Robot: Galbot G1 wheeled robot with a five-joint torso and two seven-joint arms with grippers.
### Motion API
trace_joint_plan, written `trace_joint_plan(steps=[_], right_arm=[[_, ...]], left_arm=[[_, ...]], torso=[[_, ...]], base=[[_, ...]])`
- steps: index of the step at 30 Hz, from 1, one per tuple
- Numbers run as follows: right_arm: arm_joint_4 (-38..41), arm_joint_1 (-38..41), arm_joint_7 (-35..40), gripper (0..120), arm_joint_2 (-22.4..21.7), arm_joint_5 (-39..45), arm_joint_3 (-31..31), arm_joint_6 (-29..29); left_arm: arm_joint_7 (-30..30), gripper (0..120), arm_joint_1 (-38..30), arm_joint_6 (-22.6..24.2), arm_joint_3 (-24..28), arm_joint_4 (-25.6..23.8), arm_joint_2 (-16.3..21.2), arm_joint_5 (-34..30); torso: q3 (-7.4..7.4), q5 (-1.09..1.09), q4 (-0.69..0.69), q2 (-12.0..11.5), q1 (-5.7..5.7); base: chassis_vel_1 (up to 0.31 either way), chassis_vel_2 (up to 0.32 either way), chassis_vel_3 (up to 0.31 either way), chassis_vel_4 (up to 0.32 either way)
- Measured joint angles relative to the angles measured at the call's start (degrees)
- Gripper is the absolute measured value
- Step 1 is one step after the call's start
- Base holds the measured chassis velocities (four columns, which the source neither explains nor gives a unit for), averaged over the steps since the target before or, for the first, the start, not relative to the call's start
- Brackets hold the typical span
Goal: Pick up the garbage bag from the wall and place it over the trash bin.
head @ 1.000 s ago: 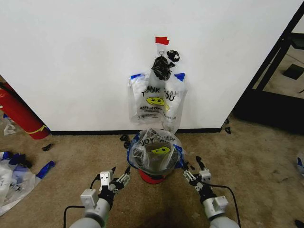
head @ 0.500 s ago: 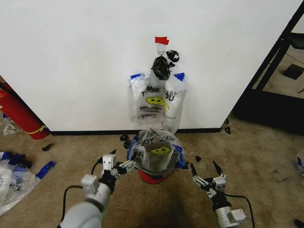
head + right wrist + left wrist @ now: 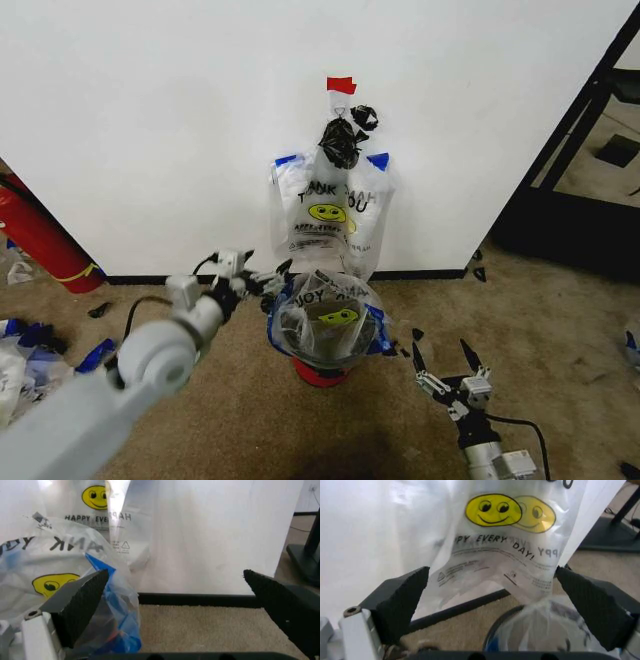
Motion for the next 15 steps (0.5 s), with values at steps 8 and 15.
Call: trace_joint_plan(steps=[8, 15], right_arm=[[1.42, -1.43, -0.09, 100, 0.2, -0.7, 0.46, -0.22], [1.5, -1.83, -0.1, 100, 0.17, -0.8, 0.53, -0.21]], left_arm=[[2.65, 100, -11.16, 3.18, 12.76, 9.31, -3.26, 0.03], [5.25, 100, -13.8, 5.06, 18.44, 13.46, -3.6, 0.48]], torso=[[0.0, -0.01, -0.01, 0.0, 0.0], [0.0, 0.0, 0.01, 0.0, 0.0]], base=[[0.0, 0.0, 0.0, 0.0], [0.0, 0.0, 0.0, 0.0]])
